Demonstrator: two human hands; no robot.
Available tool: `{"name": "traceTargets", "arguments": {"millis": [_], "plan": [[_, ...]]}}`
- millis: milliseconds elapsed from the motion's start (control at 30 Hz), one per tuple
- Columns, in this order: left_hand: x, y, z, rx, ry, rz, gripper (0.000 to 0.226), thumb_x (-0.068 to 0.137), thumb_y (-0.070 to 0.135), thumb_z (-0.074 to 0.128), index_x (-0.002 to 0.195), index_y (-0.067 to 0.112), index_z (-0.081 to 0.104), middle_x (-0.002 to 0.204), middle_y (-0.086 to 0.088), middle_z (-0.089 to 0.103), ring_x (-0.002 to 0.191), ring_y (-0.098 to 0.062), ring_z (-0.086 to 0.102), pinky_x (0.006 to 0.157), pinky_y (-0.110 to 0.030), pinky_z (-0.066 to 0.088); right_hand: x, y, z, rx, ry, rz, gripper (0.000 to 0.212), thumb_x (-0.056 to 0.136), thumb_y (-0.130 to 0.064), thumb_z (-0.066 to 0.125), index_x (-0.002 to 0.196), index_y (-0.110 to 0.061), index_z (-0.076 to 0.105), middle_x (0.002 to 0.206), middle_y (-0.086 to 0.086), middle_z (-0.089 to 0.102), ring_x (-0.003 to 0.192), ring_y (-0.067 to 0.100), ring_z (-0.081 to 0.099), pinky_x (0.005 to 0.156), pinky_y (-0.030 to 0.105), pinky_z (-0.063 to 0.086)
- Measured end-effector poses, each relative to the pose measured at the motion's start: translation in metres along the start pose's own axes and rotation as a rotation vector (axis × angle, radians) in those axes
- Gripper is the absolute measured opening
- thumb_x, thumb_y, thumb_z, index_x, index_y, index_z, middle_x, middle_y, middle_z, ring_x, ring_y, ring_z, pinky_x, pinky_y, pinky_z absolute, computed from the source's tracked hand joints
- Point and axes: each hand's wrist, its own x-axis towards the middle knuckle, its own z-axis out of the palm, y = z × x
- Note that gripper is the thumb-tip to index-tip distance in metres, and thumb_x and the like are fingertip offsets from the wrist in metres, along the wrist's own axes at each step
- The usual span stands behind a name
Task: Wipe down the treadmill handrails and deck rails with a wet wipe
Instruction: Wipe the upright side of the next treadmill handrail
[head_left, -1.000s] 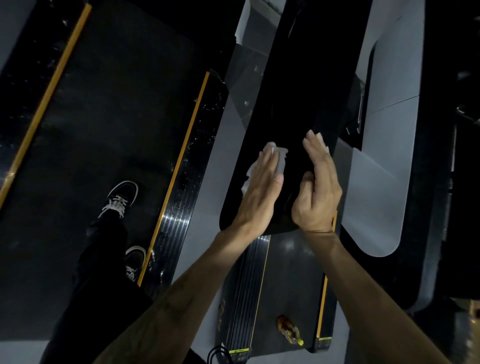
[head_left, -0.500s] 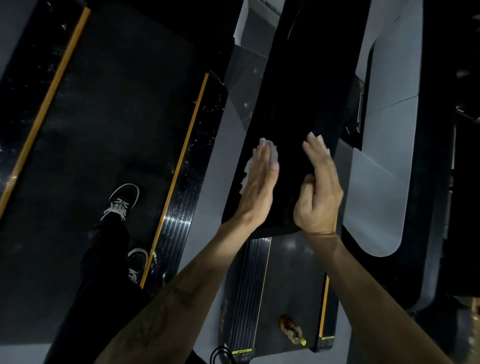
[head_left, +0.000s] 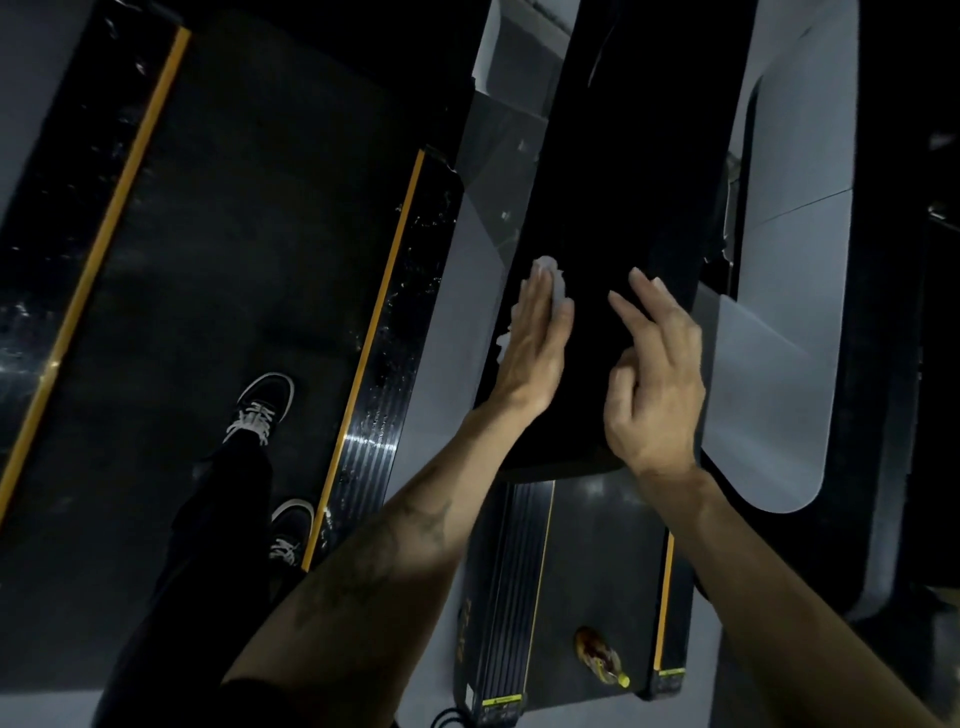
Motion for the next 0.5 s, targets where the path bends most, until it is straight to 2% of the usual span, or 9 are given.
{"name": "traceTargets", "arguments": {"millis": [167, 267, 333, 400, 433, 500], "plan": [[-0.038, -0.013, 0.002, -0.035, -0.041, -0.032, 0.063, 0.110, 0.046, 0.021, 0.164, 0.027, -0.004, 0.171, 0.013, -0.015, 0.154, 0.003, -0.014, 0.130, -0.040, -0.006, 0.005, 0.000, -0.005, -0.027, -0.057, 0.021, 0.047, 0.090, -0.003, 0.056, 0.136, -0.001, 0.061, 0.153, 0.014, 0.047, 0.142, 0.033, 0.041, 0.118, 0.033, 0.032], [-0.044, -0.014, 0.005, 0.050, -0.060, 0.070, 0.059, 0.112, 0.033, 0.023, 0.165, 0.018, -0.001, 0.171, 0.008, -0.013, 0.155, 0.000, -0.015, 0.129, -0.030, -0.005, 0.016, 0.002, -0.009, -0.023, -0.065, 0.053, 0.046, 0.091, -0.008, 0.058, 0.137, -0.003, 0.061, 0.152, 0.012, 0.048, 0.137, 0.031, 0.043, 0.116, 0.024, 0.029], [-0.036, -0.009, 0.007, 0.058, -0.061, 0.103, 0.058, 0.113, 0.031, 0.025, 0.165, 0.017, 0.002, 0.172, 0.008, -0.010, 0.155, -0.001, -0.014, 0.126, -0.022, -0.007, 0.027, -0.001, -0.007, -0.058, -0.061, 0.079, 0.045, 0.089, -0.011, 0.059, 0.134, -0.006, 0.064, 0.151, 0.009, 0.050, 0.135, 0.031, 0.044, 0.112, 0.031, 0.032], [-0.023, -0.005, 0.007, 0.022, -0.062, 0.094, 0.057, 0.113, 0.036, 0.024, 0.165, 0.024, 0.004, 0.172, 0.012, -0.008, 0.155, 0.001, -0.013, 0.122, -0.014, -0.009, 0.035, -0.006, -0.001, -0.107, -0.020, 0.124, 0.040, 0.087, -0.013, 0.061, 0.126, -0.011, 0.070, 0.146, 0.006, 0.055, 0.133, 0.030, 0.046, 0.104, 0.039, 0.036], [-0.017, -0.005, 0.006, 0.012, -0.052, 0.090, 0.057, 0.112, 0.040, 0.023, 0.165, 0.027, 0.005, 0.172, 0.013, -0.006, 0.155, 0.001, -0.012, 0.120, -0.014, -0.009, 0.036, -0.009, 0.001, -0.108, 0.006, 0.144, 0.037, 0.086, -0.012, 0.062, 0.121, -0.012, 0.072, 0.144, 0.004, 0.057, 0.132, 0.029, 0.046, 0.102, 0.042, 0.037], [-0.006, -0.012, 0.003, 0.014, -0.013, 0.070, 0.058, 0.111, 0.045, 0.023, 0.164, 0.030, 0.006, 0.172, 0.016, -0.004, 0.155, 0.002, -0.010, 0.125, -0.024, -0.007, 0.037, -0.010, 0.002, -0.061, 0.039, 0.159, 0.032, 0.084, -0.010, 0.061, 0.113, -0.013, 0.075, 0.141, 0.002, 0.059, 0.131, 0.025, 0.046, 0.102, 0.040, 0.036]]}}
